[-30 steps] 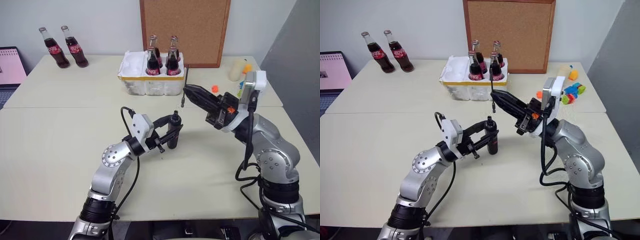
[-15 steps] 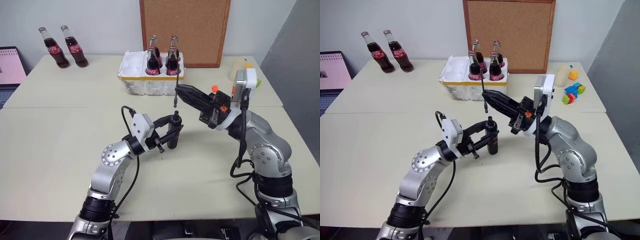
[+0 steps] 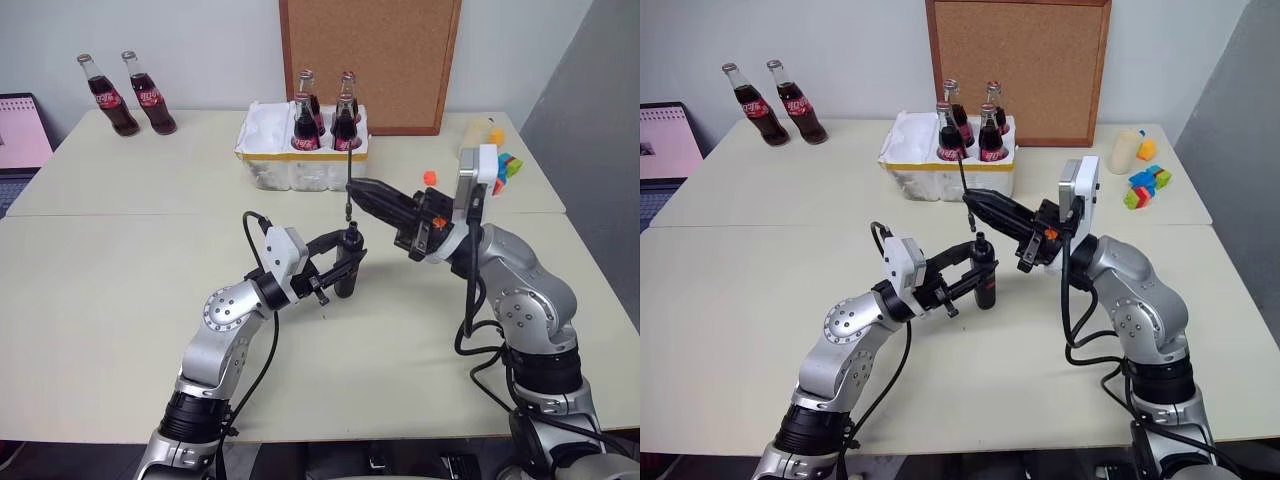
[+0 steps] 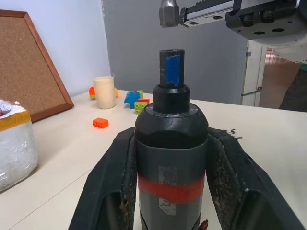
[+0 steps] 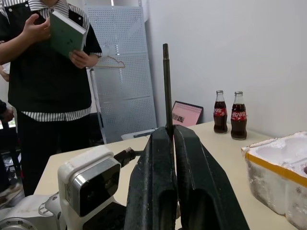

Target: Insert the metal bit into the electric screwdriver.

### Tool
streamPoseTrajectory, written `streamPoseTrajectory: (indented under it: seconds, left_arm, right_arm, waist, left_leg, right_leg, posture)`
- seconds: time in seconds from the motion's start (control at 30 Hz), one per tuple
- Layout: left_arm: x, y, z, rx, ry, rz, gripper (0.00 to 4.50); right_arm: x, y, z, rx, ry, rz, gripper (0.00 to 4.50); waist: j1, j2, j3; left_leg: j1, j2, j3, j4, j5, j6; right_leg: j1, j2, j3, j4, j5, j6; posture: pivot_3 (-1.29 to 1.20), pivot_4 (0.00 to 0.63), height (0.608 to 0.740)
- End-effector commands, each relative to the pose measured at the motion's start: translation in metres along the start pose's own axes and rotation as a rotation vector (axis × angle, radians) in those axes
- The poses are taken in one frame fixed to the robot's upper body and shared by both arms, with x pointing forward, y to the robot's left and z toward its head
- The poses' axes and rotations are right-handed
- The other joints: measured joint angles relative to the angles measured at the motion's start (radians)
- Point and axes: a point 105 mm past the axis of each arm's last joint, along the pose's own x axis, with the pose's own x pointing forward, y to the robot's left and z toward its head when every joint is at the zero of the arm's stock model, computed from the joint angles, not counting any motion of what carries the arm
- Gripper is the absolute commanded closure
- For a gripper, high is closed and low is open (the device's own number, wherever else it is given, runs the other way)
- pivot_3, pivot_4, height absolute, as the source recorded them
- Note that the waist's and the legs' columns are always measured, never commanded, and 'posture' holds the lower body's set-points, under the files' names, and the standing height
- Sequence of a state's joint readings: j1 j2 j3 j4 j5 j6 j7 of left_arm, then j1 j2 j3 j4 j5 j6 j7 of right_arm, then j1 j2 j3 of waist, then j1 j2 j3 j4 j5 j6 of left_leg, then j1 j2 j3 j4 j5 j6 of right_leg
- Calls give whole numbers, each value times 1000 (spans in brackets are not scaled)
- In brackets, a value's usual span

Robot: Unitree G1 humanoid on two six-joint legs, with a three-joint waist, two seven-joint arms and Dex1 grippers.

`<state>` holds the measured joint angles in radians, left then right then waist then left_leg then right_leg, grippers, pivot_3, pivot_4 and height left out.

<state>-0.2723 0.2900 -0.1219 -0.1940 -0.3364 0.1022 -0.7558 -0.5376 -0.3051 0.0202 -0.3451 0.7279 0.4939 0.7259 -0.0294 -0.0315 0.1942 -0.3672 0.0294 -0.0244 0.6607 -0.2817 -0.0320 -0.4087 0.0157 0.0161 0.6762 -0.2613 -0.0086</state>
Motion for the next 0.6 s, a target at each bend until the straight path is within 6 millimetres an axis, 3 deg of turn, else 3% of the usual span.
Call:
streamPoseTrajectory:
  seconds: [0.03,0.6]
  left_arm:
    - [-1,-1,-2,1,13,-11,2864]
    - [-2,-1,-4,-1,20,-12,2864]
  right_arm:
    - [-3,0,9,-21,-39,3,4500]
    - [-13,-7,-3,-27,-13,-22,4500]
  waist:
    - [0,0,0]
    - [0,0,0]
  left_leg:
    - [0,0,0,0,0,0]
    - [0,0,0,0,0,0]
  right_leg:
    - [0,0,0,0,0,0]
    - [0,0,0,0,0,0]
  posture:
    - [0,150,740]
    - [0,150,740]
